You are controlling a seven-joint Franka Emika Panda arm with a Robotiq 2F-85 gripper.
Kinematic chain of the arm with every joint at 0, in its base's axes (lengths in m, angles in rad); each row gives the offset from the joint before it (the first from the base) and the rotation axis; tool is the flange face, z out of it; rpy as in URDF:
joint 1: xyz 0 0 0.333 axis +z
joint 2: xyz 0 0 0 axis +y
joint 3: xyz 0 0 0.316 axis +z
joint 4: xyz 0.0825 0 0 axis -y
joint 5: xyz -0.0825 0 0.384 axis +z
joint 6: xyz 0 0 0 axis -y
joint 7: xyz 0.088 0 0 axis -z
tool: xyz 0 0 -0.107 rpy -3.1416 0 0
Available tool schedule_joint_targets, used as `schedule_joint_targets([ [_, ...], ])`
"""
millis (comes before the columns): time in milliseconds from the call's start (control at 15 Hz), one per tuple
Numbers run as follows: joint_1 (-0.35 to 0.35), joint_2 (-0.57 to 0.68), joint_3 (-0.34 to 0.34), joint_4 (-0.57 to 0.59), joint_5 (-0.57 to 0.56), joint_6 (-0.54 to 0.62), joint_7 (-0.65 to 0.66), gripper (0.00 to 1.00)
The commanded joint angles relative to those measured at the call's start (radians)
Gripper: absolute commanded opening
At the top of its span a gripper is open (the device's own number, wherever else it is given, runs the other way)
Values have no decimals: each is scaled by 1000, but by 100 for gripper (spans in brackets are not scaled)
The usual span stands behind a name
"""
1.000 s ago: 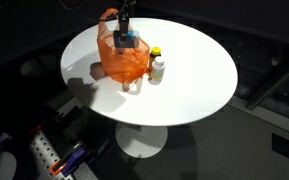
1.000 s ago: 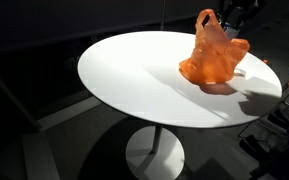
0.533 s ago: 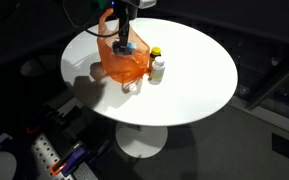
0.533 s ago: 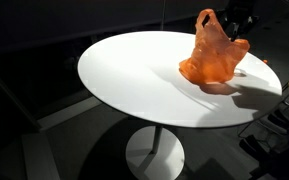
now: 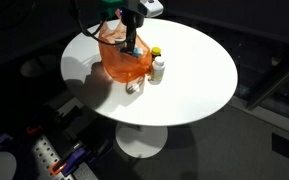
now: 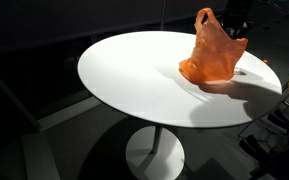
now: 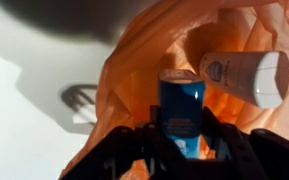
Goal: Put the blue box in the plastic bag
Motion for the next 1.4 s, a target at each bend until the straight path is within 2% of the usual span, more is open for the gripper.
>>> schedule_joint_targets([
  [0,-2,48,-11,66,10,7,-22,18],
  [533,10,123,-19,127,-2,41,-2,18],
  [800,10,139,-18,144,9,13,0,18],
  [867,8,137,-17,146,12,-1,-1,54],
  [933,7,132,-18,146,13,-13,-1,69],
  [1200,-6,83,-28,149,5,-114,-19,98],
  [1333,-14,49,-38,147,-4,-173,-36,100],
])
